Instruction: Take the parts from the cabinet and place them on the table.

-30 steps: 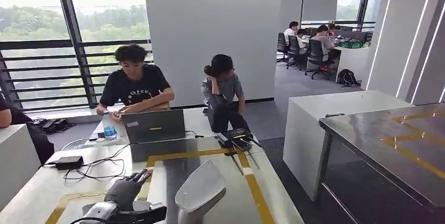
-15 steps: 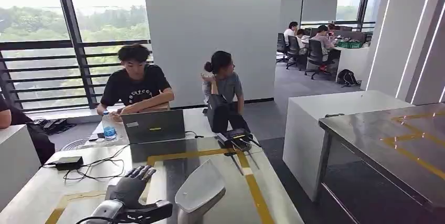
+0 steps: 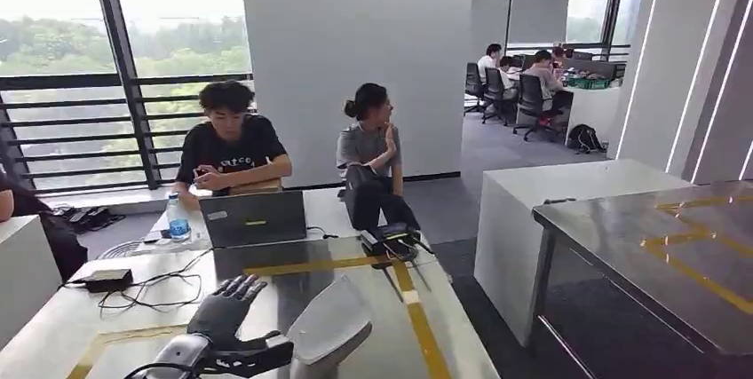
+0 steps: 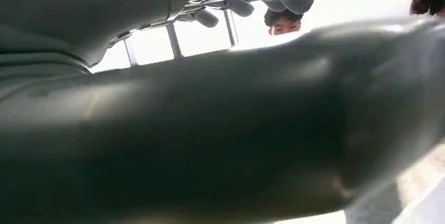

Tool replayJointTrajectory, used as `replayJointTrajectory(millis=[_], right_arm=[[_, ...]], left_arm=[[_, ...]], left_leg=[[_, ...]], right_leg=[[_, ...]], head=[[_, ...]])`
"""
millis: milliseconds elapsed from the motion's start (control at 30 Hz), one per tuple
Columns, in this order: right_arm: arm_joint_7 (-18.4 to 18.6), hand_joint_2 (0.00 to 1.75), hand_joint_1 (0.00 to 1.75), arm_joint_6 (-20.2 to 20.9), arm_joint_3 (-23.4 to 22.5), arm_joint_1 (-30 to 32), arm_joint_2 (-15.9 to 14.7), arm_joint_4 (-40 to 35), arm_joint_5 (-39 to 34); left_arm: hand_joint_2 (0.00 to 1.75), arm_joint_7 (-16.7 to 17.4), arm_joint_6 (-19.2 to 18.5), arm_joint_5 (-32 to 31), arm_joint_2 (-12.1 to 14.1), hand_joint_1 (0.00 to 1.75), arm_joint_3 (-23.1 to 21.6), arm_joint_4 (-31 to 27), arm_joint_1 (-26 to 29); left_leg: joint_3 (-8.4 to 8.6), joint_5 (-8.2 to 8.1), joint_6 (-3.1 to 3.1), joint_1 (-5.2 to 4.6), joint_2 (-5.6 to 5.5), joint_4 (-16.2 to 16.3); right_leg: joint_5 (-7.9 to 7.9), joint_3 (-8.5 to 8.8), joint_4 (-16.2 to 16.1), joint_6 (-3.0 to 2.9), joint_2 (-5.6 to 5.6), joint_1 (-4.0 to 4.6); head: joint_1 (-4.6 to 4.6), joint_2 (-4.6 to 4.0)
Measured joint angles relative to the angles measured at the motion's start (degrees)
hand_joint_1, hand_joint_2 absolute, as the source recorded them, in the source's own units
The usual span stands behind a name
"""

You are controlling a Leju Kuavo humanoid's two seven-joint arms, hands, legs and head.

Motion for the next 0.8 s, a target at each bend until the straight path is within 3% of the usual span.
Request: replayJointTrajectory(millis=[100, 167, 267, 300, 333, 367, 433, 467, 500, 567, 600, 633, 667, 700, 767, 800], right_arm=[[0.07, 0.00, 0.00, 0.02, 0.00, 0.10, 0.00, 0.02, 0.02], [0.07, 0.00, 0.00, 0.00, 0.00, 0.07, 0.00, 0.02, 0.02], [0.07, 0.00, 0.00, 0.00, -0.02, 0.13, 0.00, 0.02, 0.00], [0.07, 0.00, 0.00, 0.00, -0.02, 0.14, 0.00, 0.02, 0.00], [0.07, 0.00, 0.00, 0.00, -0.02, 0.14, 0.00, 0.02, 0.00], [0.07, 0.00, 0.00, 0.00, -0.02, 0.13, 0.00, 0.02, 0.02], [0.00, 0.00, 0.00, 0.00, -0.02, 0.10, 0.00, 0.02, 0.02], [0.00, 0.00, 0.00, 0.00, -0.02, 0.10, 0.04, 0.02, 0.04], [0.00, 0.00, 0.00, 0.00, -0.02, 0.09, 0.28, 0.04, 0.04], [0.02, 0.00, 0.00, 0.02, -0.02, 0.12, 0.18, 0.02, 0.04], [0.09, 0.00, 0.00, 0.07, -0.04, 0.13, 0.29, 0.04, 0.04], [0.11, 0.00, 0.00, 0.09, -0.02, 0.16, 0.39, 0.04, 0.02], [0.26, 0.00, 0.00, 0.09, -0.02, 0.15, 0.44, 0.04, 0.02], [0.26, 0.00, 0.00, 0.04, -0.02, 0.14, 0.46, 0.04, 0.00], [0.50, 0.00, 0.00, 0.00, -0.02, 0.14, 0.46, 0.04, -0.13], [0.79, 0.00, 0.00, 0.00, -0.04, 0.18, 0.46, 0.04, -0.29]], left_arm=[[0.00, 0.00, 0.09, -0.09, -0.17, 0.00, 0.11, -0.07, -0.07], [0.00, 0.00, 0.09, -0.09, -0.13, 0.00, 0.20, -0.11, -0.17], [0.00, 0.00, 0.09, -0.09, -0.13, 0.00, 0.39, 0.00, -0.20], [0.00, 0.00, 0.09, -0.09, -0.13, 0.00, 0.39, 0.13, -0.11], [0.00, 0.00, 0.09, -0.11, -0.13, 0.00, 0.42, 0.20, -0.05], [0.00, 0.00, 0.09, -0.11, -0.13, 0.00, 0.44, 0.20, -0.05], [0.00, -0.02, 0.09, -0.11, -0.13, 0.00, 0.52, 0.15, -0.25], [0.00, -0.06, 0.09, -0.11, -0.11, 0.00, 0.55, 0.07, -0.43], [0.00, -0.28, 0.09, -0.11, -0.13, 0.00, 0.61, 0.00, -0.47], [0.00, -0.46, 0.11, -0.15, -0.18, 0.00, 0.74, -0.07, -0.56], [0.00, -0.68, 0.13, -0.15, -0.17, 0.00, 0.83, -0.09, -0.55], [0.00, -0.90, 0.15, -0.15, -0.17, 0.00, 0.90, -0.18, -0.59], [0.00, -0.96, 0.15, -0.15, -0.31, 0.00, 0.90, -0.31, -0.62], [0.00, -0.98, 0.15, -0.15, -0.42, 0.00, 0.92, -0.31, -0.71], [0.00, -0.98, 0.09, -0.15, -0.57, 0.00, 1.05, -0.26, -0.75], [0.00, -0.96, -0.02, -0.15, -0.66, 0.00, 1.07, -0.20, -0.75]], left_leg=[[-0.12, 0.32, -0.76, 0.10, -0.19, -0.72], [-0.87, -1.41, -1.03, 0.21, 0.02, 1.49], [-7.19, -7.65, -1.05, -0.07, 0.01, 14.64], [-8.94, -8.41, -0.80, -0.14, 0.01, 18.03], [-9.09, -7.85, -0.54, -0.23, 0.01, 18.16], [-7.84, -5.74, 0.03, -0.49, 0.00, 15.51], [-2.74, -0.72, 1.53, -1.23, -0.04, 5.46], [-0.75, -0.11, 2.36, -1.81, -0.02, 1.02], [-0.60, -0.60, 2.43, -1.93, 0.25, 0.61], [-0.90, -0.07, 2.12, -2.22, 0.25, 0.18], [-0.97, 0.11, 2.32, -2.36, 0.21, 0.16], [-0.61, 0.69, 2.66, -2.08, 0.15, -0.49], [-0.29, 1.34, 2.77, -1.68, 0.36, -0.98], [-0.39, 1.67, 3.20, -1.66, 0.28, -1.16], [-0.81, 1.93, 3.50, -1.69, 0.38, -1.11], [-1.03, 2.02, 3.53, -1.70, 0.39, -1.02]], right_leg=[[-0.10, -0.37, 0.54, -1.66, -0.21, 0.10], [-0.05, -0.29, 0.36, -2.52, -0.25, 0.06], [0.09, -0.55, 0.34, -3.00, -0.25, 0.47], [0.15, -0.65, 0.35, -3.12, -0.25, 0.72], [0.20, -0.66, 0.35, -3.20, -0.25, 0.88], [0.24, -0.68, 0.35, -3.26, -0.24, 1.13], [0.35, -0.56, 0.35, -3.33, -0.22, 1.48], [0.49, -0.58, 0.33, -3.26, -0.23, 1.44], [0.68, -0.72, 0.30, -2.93, -0.28, 1.69], [1.00, -0.85, 0.06, -2.34, -0.39, 1.34], [1.26, -0.73, -0.30, -1.95, -0.45, 1.26], [1.49, -0.69, -0.51, -1.51, -0.43, 1.52], [1.02, -0.91, 0.17, -1.34, -0.51, 1.20], [-0.56, -1.66, 1.76, -1.08, -0.60, 1.32], [-5.61, -5.46, 10.73, -0.61, -0.59, 1.31], [-7.13, -7.20, 14.79, -0.42, -0.59, 1.33]], head=[[-0.04, 0.00], [-0.15, 0.00], [-0.17, 0.00], [-0.17, 0.00], [-0.17, 0.00], [-0.19, 0.00], [-0.19, 0.00], [-0.19, 0.00], [-0.13, 0.00], [-0.26, 0.00], [-0.28, 0.00], [-0.28, 0.00], [-0.24, 0.00], [-0.22, 0.00], [-0.13, 0.00], [-0.09, 0.00]])
